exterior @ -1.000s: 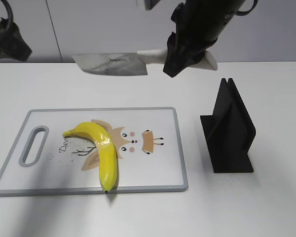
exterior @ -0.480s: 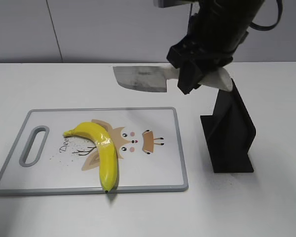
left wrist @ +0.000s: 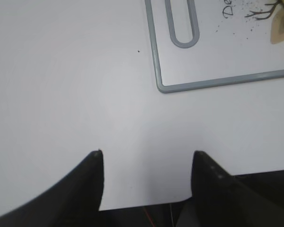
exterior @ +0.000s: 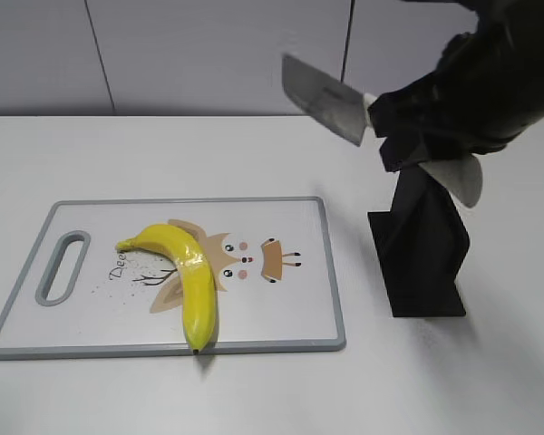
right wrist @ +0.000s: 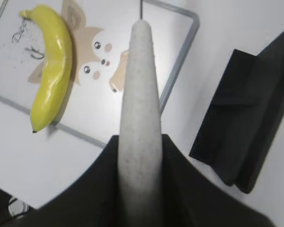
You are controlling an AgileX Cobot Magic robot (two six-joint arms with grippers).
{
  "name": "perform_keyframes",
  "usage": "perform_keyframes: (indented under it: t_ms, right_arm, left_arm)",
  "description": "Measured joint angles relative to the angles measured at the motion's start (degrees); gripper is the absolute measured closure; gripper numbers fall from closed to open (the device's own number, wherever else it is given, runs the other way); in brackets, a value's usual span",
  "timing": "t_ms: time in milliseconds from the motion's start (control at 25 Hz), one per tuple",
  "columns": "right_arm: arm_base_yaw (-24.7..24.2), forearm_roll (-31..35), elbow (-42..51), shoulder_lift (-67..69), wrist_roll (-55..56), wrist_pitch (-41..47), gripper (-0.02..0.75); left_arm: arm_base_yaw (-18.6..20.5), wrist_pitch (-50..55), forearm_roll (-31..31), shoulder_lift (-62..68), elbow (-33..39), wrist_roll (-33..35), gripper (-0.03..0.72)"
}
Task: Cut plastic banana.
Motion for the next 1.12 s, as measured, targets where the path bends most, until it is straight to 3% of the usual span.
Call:
perform_keyframes:
  t_ms: [200,360,720,1120]
  right_arm:
    - [0.0,-11.7,4.9,-6.9,13.9,-2.2,0.547]
    - [0.0,-17.6,7.0,-10.3,21.1,-1.8,0.547]
    - [0.0,-19.8,13.6,-12.8,27.0,-2.0,0.547]
    - [0.0,-24.4,18.9,-12.8,31.7,-5.3,0.548]
  left_arm:
    - [0.0,-0.4,0.0,-13.6,5.0,0.0,0.133]
    - [0.0,-0.3,-0.5,-23.1,7.3,-0.9,0.144]
    - [0.0,-0.7,-0.9,-42.7,10.4,-2.2,0.146]
    - [0.0,-2.0,-1.0,-44.3,10.9,-2.2,0.149]
